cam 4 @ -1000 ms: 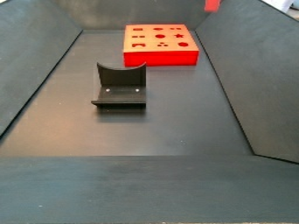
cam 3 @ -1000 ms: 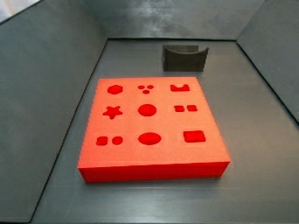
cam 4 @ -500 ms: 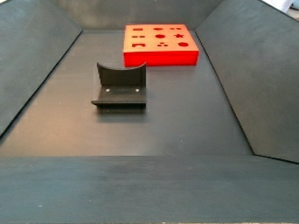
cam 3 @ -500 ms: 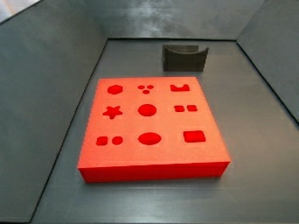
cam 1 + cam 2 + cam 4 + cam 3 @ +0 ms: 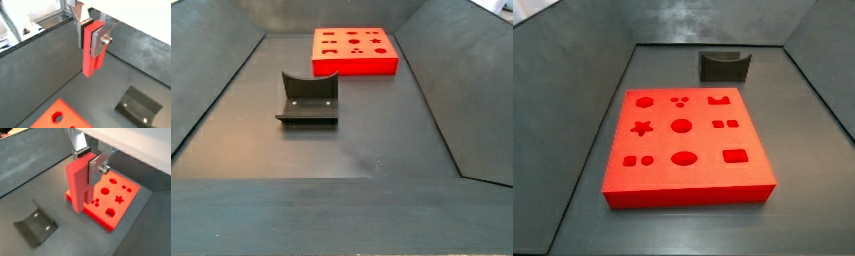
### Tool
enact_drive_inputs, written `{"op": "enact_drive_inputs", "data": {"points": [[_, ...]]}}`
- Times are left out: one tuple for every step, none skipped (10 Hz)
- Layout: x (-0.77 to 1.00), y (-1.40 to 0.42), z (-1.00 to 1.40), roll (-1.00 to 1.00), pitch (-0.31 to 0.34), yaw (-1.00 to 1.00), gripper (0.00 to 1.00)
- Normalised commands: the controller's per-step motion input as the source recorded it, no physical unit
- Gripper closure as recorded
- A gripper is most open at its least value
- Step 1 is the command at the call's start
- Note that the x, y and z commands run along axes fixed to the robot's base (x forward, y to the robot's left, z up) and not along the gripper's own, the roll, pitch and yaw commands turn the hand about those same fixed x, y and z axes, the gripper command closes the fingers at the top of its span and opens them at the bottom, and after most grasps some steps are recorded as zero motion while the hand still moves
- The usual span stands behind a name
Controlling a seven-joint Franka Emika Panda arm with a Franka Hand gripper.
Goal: Pick up the double-square object. Move up. Move to above the board. Insert the double-square object.
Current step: Move to above the board, then insert the double-square object.
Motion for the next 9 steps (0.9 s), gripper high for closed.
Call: {"op": "enact_drive_inputs", "data": {"points": [[0.18, -1.00, 0.02, 0.01, 0.121, 0.01, 1.00], [0.20, -1.00, 0.03, -0.01, 0.128, 0.01, 1.00], [0.21, -1.00, 0.04, 0.01, 0.130, 0.01, 1.00], [0.24, -1.00, 0.05, 0.00, 0.134, 0.01, 1.00], [0.19, -0.66, 0.04, 0.01, 0.144, 0.00, 1.00], [0.16, -0.48, 0.04, 0.01, 0.140, 0.01, 1.00], [0.09, -0.20, 0.02, 0.02, 0.110, 0.01, 1.00], [0.00, 0.00, 0.00, 0.01, 0.000, 0.00, 1.00], [-0.04, -0.02, 0.00, 0.00, 0.000, 0.00, 1.00]]}}
